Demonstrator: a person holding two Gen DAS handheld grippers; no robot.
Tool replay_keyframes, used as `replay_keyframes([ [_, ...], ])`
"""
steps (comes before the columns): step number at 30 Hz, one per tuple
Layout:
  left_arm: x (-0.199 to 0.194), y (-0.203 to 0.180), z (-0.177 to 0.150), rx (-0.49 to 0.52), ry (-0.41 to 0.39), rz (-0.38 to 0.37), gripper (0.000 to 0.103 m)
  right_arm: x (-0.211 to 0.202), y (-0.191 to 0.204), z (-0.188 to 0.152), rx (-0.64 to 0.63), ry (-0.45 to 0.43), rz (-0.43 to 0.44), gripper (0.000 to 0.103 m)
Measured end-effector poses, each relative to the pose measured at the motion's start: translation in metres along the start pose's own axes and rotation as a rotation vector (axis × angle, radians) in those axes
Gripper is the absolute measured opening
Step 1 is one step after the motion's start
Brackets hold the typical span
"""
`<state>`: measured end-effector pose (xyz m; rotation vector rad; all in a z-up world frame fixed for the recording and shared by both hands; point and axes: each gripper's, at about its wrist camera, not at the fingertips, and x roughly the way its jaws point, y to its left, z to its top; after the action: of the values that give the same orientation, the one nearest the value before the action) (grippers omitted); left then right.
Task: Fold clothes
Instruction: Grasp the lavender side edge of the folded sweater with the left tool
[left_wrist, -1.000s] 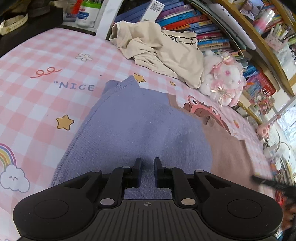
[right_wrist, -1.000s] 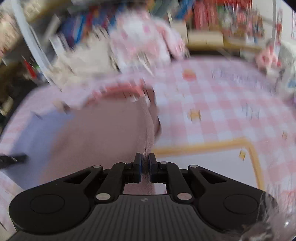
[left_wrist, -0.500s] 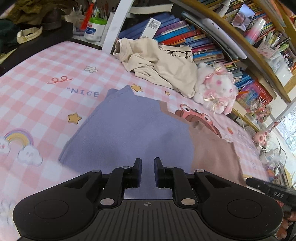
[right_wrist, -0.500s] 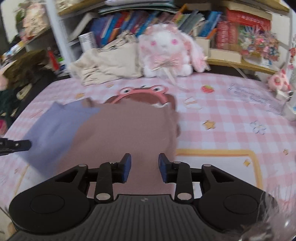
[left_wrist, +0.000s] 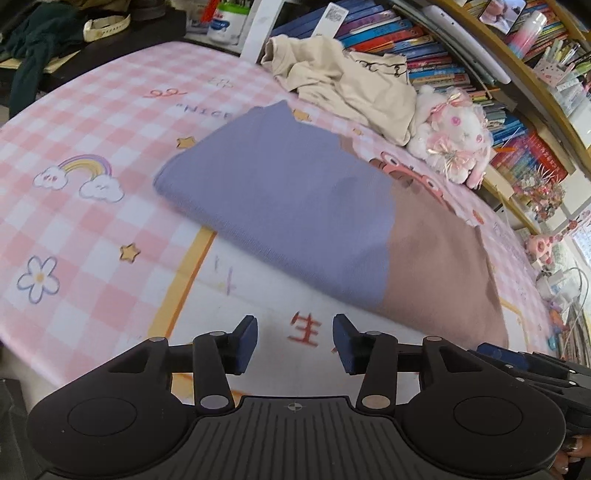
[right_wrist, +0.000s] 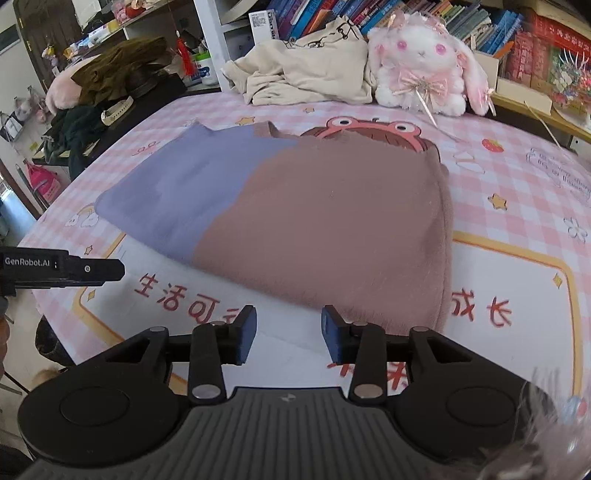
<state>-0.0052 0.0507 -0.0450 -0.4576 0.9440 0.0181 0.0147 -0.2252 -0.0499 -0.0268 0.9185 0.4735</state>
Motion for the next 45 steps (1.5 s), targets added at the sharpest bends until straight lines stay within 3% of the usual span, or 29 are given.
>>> replay_keyframes([
  [5,-0.002,0.025,0.003,-0.11,-0.014,-0.044,0.045,0.002,0.009,-0.006,0.002,0.015,-0.026,0.038],
  [11,0.009,0.073,0.027,-0.377,-0.026,-0.143,0.045,0.0,0.016,-0.004,0.081,0.002,-0.117,0.044],
  [17,0.023,0.115,0.044,-0.559,-0.023,-0.225,0.045,0.002,0.038,-0.001,0.118,-0.013,-0.191,0.053],
  [23,0.043,0.145,0.052,-0.723,0.007,-0.303,0.044,0.023,0.04,0.027,0.227,-0.08,-0.273,0.053],
  [28,0.055,0.155,0.057,-0.844,-0.003,-0.348,0.044,0.055,0.03,0.045,0.288,-0.054,-0.335,0.051],
  [34,0.057,0.145,0.07,-0.718,0.004,-0.321,0.038,0.066,0.037,0.042,0.227,-0.038,-0.38,0.053],
  [35,0.055,0.141,0.074,-0.67,0.009,-0.312,0.028,0.066,0.037,0.042,0.232,-0.04,-0.383,0.053],
  [37,0.051,0.131,0.082,-0.547,0.017,-0.296,0.013,0.067,0.039,0.042,0.235,-0.042,-0.39,0.053],
  [42,0.011,0.101,0.097,-0.156,-0.143,-0.335,0.009,0.067,0.042,0.044,0.264,-0.031,-0.383,0.054],
  [43,0.009,0.101,0.099,-0.13,-0.151,-0.331,0.009,0.069,0.046,0.046,0.261,-0.028,-0.378,0.054],
  [45,0.028,0.128,0.098,-0.263,-0.067,-0.281,0.009,0.072,0.054,0.048,0.241,-0.024,-0.373,0.055],
])
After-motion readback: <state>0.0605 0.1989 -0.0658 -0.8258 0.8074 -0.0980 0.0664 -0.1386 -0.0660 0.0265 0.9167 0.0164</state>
